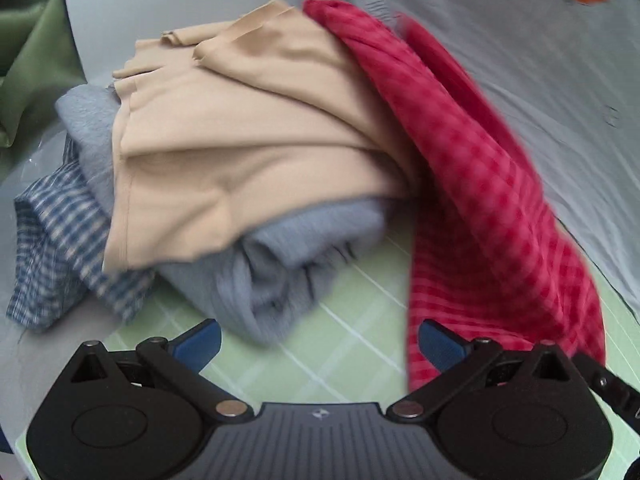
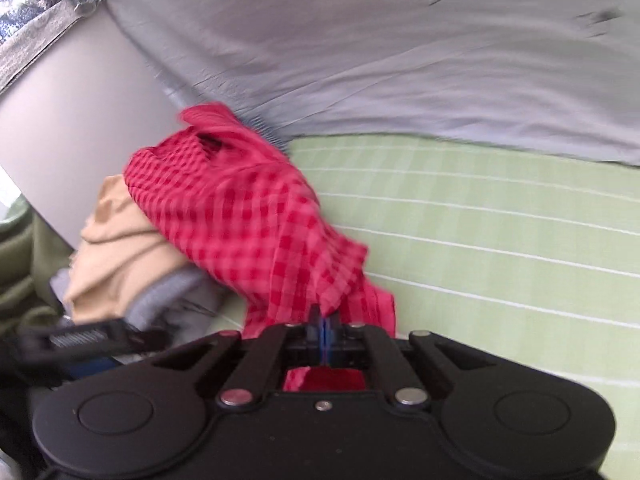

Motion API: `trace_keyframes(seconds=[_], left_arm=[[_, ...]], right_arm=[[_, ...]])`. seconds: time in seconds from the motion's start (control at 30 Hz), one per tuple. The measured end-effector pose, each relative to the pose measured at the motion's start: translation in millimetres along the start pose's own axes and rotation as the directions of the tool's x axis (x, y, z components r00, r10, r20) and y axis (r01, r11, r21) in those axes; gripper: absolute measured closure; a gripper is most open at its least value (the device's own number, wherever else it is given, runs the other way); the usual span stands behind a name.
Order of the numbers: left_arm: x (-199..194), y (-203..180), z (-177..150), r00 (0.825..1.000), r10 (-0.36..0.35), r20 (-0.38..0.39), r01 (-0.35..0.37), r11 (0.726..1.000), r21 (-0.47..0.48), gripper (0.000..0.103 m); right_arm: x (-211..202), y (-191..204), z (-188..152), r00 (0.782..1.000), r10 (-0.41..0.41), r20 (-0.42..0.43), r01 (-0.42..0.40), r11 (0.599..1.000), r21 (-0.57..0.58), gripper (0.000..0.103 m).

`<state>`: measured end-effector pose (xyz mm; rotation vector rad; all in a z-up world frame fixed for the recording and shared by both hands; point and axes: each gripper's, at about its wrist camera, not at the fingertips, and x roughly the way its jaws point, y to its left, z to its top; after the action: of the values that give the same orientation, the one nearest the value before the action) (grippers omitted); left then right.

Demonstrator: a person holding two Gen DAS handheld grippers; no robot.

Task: Fold clothes
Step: 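Carry the red shorts onto the open table and release with right gripper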

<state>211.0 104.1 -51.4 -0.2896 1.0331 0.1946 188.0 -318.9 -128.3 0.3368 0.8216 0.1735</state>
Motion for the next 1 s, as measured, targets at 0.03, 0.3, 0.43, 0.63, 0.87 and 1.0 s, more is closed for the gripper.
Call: trace_keyframes(seconds=[0.03,0.3,0.43,0.63,0.87,1.0], left_arm=[[-9.3,-5.0,-12.5,1.000,-0.011,0.000,0.011,1.000,0.015,0.000],[-65.6,-47.7,-112.6,0.995,-0.089,-0.049,0.095,0.987,0.127,0.000],[-81.1,-70.2,-154.9,0.992,-0.095,-0.088,0.107,0.984,0.145,0.000],[-94.6,-91.1,-186.4,0.993,-0.090,-0.081,0.100,0.987,0.128,0.000],[-88.1,-111.2,-187.8,0.994,-0.071,-0.087,0.080,0.992,0.095,0.000],[-75.9,-119.5,-177.7,0.995,-0.052,-0.091,0.060,0.994,0.088,0.000]], right_arm=[[-16.7,-9.9,-8.7,0.999,-0.032,0.016,0.032,0.999,0.014,0.102],[-149.1,-110.6,-108.4,0.935,-0.354,-0.001,0.347,0.916,0.203,0.102],[-200.5,-153.1,-154.7,0.899,-0.433,-0.069,0.433,0.852,0.295,0.099],[-251.7,-189.3,-179.4,0.904,-0.425,-0.038,0.401,0.815,0.418,0.066],[-263.8,-219.4,-155.0,0.913,-0.407,0.020,0.369,0.847,0.383,0.044],[-244.7,-223.6,-132.2,0.921,-0.390,0.023,0.362,0.874,0.325,0.023]])
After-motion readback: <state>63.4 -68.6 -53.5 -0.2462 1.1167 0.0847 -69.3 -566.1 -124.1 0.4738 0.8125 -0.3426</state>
